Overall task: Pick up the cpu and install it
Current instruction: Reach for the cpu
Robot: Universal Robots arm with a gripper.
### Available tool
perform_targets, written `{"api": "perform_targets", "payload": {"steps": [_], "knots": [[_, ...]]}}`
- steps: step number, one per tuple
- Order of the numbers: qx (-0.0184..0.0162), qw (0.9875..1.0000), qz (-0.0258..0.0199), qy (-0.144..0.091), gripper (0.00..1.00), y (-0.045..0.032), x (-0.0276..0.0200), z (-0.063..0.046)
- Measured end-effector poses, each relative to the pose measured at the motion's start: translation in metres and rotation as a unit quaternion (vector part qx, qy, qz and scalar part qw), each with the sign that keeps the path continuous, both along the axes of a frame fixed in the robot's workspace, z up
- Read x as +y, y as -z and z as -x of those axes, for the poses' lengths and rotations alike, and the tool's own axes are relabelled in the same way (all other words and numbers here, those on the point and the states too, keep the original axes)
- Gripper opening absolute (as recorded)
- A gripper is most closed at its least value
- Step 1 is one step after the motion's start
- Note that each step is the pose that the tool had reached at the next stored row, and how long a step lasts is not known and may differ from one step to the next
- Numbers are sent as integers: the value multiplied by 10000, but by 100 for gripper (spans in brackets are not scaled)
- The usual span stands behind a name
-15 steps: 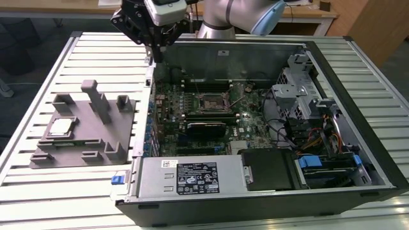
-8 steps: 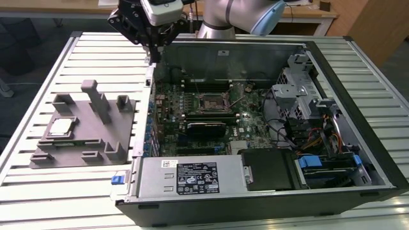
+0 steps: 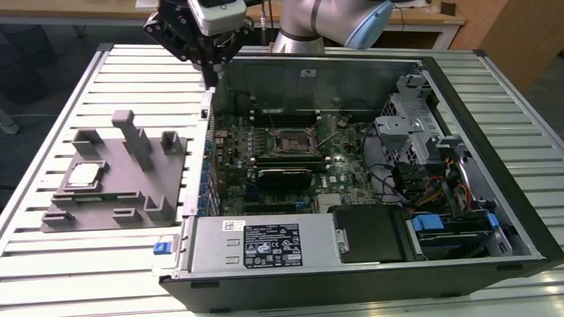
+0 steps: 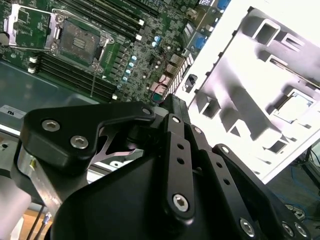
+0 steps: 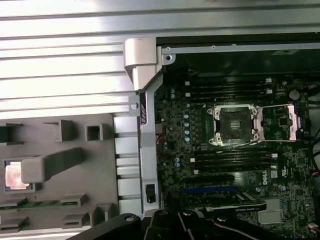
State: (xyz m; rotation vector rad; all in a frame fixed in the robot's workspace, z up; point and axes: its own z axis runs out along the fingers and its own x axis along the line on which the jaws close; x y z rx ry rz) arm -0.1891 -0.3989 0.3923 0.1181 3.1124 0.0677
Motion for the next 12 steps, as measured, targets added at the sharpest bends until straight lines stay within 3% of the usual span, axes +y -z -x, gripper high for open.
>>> {"api": "perform_targets", "payload": {"steps": [12], "knots": [[0,10000,0,0,11,1,0,80]]}}
